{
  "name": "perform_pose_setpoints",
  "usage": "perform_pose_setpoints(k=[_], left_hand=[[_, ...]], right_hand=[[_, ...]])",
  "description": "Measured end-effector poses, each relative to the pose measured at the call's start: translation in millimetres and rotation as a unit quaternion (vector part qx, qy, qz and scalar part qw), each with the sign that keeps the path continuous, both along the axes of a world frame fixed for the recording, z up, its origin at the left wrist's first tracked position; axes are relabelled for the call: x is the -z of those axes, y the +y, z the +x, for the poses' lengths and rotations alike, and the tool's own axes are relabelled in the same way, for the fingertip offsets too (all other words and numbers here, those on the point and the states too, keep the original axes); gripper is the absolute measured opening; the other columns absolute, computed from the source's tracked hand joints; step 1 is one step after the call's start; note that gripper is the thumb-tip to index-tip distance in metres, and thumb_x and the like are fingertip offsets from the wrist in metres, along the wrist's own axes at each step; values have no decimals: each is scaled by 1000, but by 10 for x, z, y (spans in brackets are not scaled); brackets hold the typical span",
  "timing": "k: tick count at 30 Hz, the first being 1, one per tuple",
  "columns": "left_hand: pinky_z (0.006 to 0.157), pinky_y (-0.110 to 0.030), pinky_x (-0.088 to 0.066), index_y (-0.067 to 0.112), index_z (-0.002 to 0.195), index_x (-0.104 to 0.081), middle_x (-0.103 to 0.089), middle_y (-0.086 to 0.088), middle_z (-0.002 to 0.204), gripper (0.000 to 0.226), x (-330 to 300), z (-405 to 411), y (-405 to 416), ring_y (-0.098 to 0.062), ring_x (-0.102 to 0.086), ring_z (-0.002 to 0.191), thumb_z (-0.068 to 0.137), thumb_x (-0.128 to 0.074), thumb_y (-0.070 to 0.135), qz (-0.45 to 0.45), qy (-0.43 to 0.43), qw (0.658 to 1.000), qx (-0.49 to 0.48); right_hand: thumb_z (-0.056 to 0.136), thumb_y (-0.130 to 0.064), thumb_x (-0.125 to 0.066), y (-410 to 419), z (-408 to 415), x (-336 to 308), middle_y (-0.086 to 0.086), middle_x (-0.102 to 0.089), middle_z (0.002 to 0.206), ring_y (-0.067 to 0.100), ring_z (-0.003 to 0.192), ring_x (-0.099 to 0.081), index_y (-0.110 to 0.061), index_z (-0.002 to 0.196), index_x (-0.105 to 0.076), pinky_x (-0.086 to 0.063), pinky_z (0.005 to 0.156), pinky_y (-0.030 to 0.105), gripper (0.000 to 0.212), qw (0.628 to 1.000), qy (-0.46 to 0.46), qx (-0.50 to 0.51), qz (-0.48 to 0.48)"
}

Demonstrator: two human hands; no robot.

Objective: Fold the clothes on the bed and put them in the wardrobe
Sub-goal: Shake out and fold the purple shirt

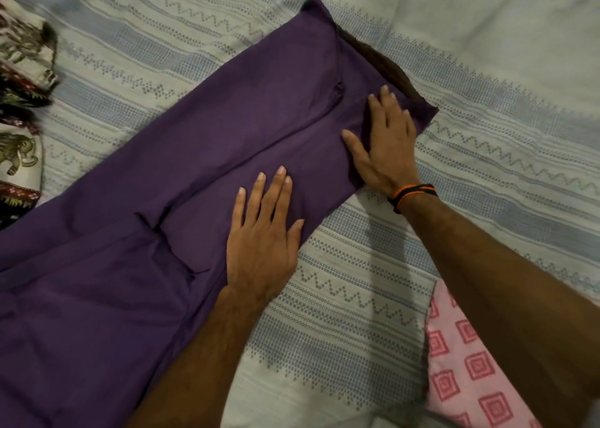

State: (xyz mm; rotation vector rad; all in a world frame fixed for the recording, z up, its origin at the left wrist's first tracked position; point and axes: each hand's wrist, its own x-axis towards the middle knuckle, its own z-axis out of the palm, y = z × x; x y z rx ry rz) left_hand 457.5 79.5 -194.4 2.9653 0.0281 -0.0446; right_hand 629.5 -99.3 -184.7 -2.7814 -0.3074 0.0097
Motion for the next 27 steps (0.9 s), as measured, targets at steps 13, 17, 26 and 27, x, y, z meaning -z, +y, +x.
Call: perform_pose_setpoints(k=[13,17,26,27], left_hand=[[104,-48,-39,7,130,-57,-52,-8,141,46,-387,571,-98,-30,-50,124,89,-55,27,-229,-77,968,-66],[103,-46,-38,9,130,-54,-51,-10,138,40,-531,1276,79,-32,-48,121,94,-53,25,-195,-55,975,-93],[110,-49,-34,5,141,-40,-38,-19,146,59,-592,2581,269,-38,-38,132,94,-59,35,-52,52,996,-56],[110,-50,-33,5,142,-38,-37,-19,146,63,-588,2666,277,-38,-38,133,92,-62,38,-60,66,994,-70]], right_hand=[[61,-45,-90,-225,527,-460,5,-59,128,19,116,-56,-11,129,-55,-43,88,22,84,941,151,235,190],[66,-37,-88,-104,504,-419,7,-64,122,24,113,-59,-11,122,-58,-47,95,33,69,946,120,240,184],[73,-36,-82,-20,396,-160,11,-60,112,30,106,-55,-10,114,-59,-41,89,37,55,954,28,241,178],[72,-35,-83,-9,378,-153,10,-60,112,30,106,-55,-10,115,-59,-41,89,37,55,953,26,242,181]])
